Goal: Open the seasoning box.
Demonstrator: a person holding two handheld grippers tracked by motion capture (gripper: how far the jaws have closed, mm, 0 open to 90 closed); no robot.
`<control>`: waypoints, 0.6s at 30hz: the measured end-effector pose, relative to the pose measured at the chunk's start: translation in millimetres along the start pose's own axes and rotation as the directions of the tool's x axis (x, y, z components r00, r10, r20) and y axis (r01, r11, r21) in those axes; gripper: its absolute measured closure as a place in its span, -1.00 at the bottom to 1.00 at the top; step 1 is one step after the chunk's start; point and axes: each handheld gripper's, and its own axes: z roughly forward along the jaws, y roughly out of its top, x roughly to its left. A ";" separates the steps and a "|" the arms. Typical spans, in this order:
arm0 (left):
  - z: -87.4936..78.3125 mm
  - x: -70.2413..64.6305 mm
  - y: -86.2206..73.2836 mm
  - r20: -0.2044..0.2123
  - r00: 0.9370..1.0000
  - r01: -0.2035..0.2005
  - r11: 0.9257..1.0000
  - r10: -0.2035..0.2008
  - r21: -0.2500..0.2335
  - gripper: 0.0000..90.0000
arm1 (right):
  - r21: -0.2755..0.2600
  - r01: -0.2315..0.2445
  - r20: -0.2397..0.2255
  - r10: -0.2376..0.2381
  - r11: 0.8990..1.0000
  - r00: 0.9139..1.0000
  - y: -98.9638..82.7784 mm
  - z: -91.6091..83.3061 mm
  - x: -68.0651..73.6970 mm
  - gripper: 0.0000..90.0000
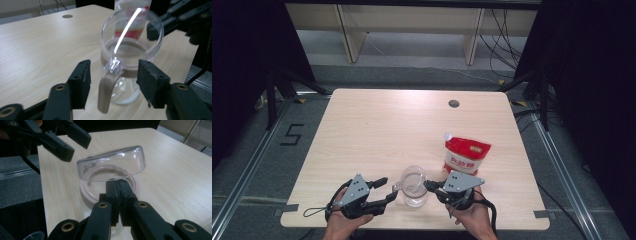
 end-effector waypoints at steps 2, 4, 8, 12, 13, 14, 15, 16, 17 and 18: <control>-2.4 2.2 -4.9 -0.013 1.000 0.007 1.000 -0.007 0.028 -0.20 | 0.001 -0.021 -0.005 0.021 1.000 1.000 3.6 0.6 2.9 0.97; -3.2 3.6 -10.0 -0.017 1.000 0.025 0.998 -0.024 0.052 -0.29 | -0.006 0.006 -0.015 -0.006 1.000 1.000 7.2 3.0 2.4 0.97; -3.3 4.6 -17.6 -0.019 0.999 0.033 0.996 -0.031 0.084 -0.42 | -0.009 0.009 -0.032 -0.009 1.000 0.999 14.1 8.7 6.3 0.97; -5.2 6.1 -21.9 -0.039 0.999 0.032 0.993 -0.028 0.111 -0.52 | -0.026 0.027 -0.038 -0.028 0.999 0.999 22.6 13.9 10.9 0.96; -4.9 7.0 -23.4 -0.034 0.999 0.039 0.993 -0.035 0.109 -0.53 | -0.028 0.028 -0.047 -0.029 0.999 0.998 24.4 15.2 12.7 0.96; -5.9 8.4 -24.2 -0.036 0.999 0.037 0.992 -0.033 0.121 -0.55 | -0.033 0.044 -0.050 -0.046 0.998 0.998 26.5 16.2 13.3 0.96; -5.9 8.4 -24.2 -0.036 0.999 0.037 0.992 -0.033 0.121 -0.57 | -0.033 0.044 -0.050 -0.046 0.998 0.998 26.5 16.2 13.3 0.96; -6.7 9.8 -25.9 -0.043 0.998 0.054 0.991 -0.049 0.119 -0.58 | -0.032 0.035 -0.062 -0.037 0.999 0.997 30.0 18.2 17.1 0.96; -8.1 11.0 -26.4 -0.049 0.998 0.050 0.991 -0.044 0.127 -0.59 | -0.050 0.071 -0.055 -0.074 0.996 0.996 32.0 20.1 16.6 0.96; -8.4 11.4 -27.2 -0.047 0.998 0.057 0.991 -0.052 0.122 -0.60 | -0.040 0.048 -0.067 -0.050 0.998 0.996 33.1 20.7 19.4 0.96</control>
